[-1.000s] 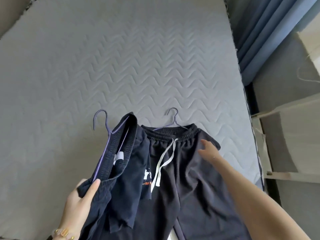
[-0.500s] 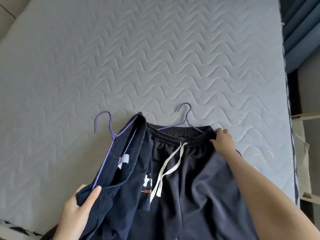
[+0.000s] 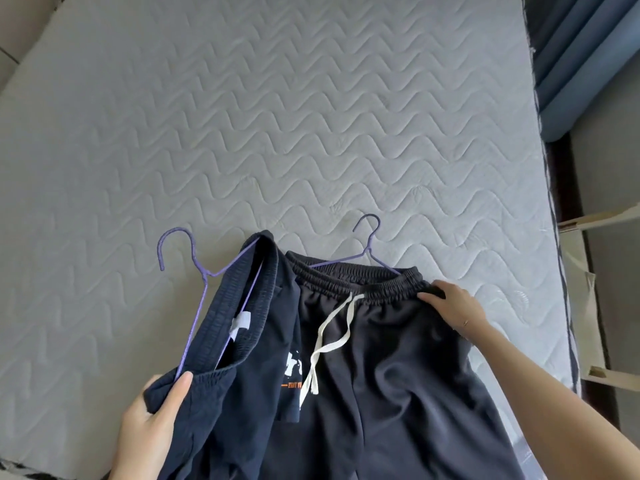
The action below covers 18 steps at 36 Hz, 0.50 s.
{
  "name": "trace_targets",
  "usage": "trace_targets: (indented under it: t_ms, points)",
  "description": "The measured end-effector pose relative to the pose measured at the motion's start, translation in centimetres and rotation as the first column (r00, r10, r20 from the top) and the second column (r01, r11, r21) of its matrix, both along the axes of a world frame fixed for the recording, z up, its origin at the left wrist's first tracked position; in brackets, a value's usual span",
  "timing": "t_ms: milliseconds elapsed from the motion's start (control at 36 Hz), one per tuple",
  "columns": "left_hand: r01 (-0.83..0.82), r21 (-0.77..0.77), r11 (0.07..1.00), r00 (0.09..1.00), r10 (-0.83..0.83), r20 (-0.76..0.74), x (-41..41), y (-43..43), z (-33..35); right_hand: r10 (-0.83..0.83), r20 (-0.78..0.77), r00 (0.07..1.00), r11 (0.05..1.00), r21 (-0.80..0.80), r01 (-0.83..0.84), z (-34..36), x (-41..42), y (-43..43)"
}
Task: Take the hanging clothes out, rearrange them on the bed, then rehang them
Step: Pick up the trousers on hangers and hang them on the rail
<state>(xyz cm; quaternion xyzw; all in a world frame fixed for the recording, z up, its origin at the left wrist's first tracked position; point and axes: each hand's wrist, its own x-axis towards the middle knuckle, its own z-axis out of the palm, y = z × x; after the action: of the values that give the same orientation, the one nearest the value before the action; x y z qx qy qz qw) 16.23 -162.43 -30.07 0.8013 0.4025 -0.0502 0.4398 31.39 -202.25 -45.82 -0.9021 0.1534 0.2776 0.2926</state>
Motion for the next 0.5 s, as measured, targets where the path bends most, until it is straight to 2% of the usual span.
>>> trace_targets:
  t_ms: [83, 167, 278, 500]
  points:
    - [-0.022, 0.018, 1.0, 0.999, 0.021, 0.036, -0.2, -0.3, 1.6, -0.077, 0.019, 0.997, 0.976, 0.207, 0.071, 2.3, -1.1, 0.0]
    - [-0.055, 0.028, 0.998, 0.998, 0.054, 0.039, -0.7, 0.1, 3.8, -0.088, 0.047, 0.995, 0.949, 0.308, 0.069, 6.0, -2.5, 0.8]
    - [-0.121, 0.029, 0.992, 0.99, 0.118, 0.074, -2.1, 1.4, 7.1, -0.095, 0.066, 0.993, 0.925, 0.373, 0.064, 12.1, -4.8, 2.7]
    - [-0.112, 0.032, 0.993, 0.972, 0.103, 0.213, -8.1, 5.7, 14.2, -0.142, 0.115, 0.983, 0.887, 0.455, 0.075, 25.2, -11.6, 6.5]
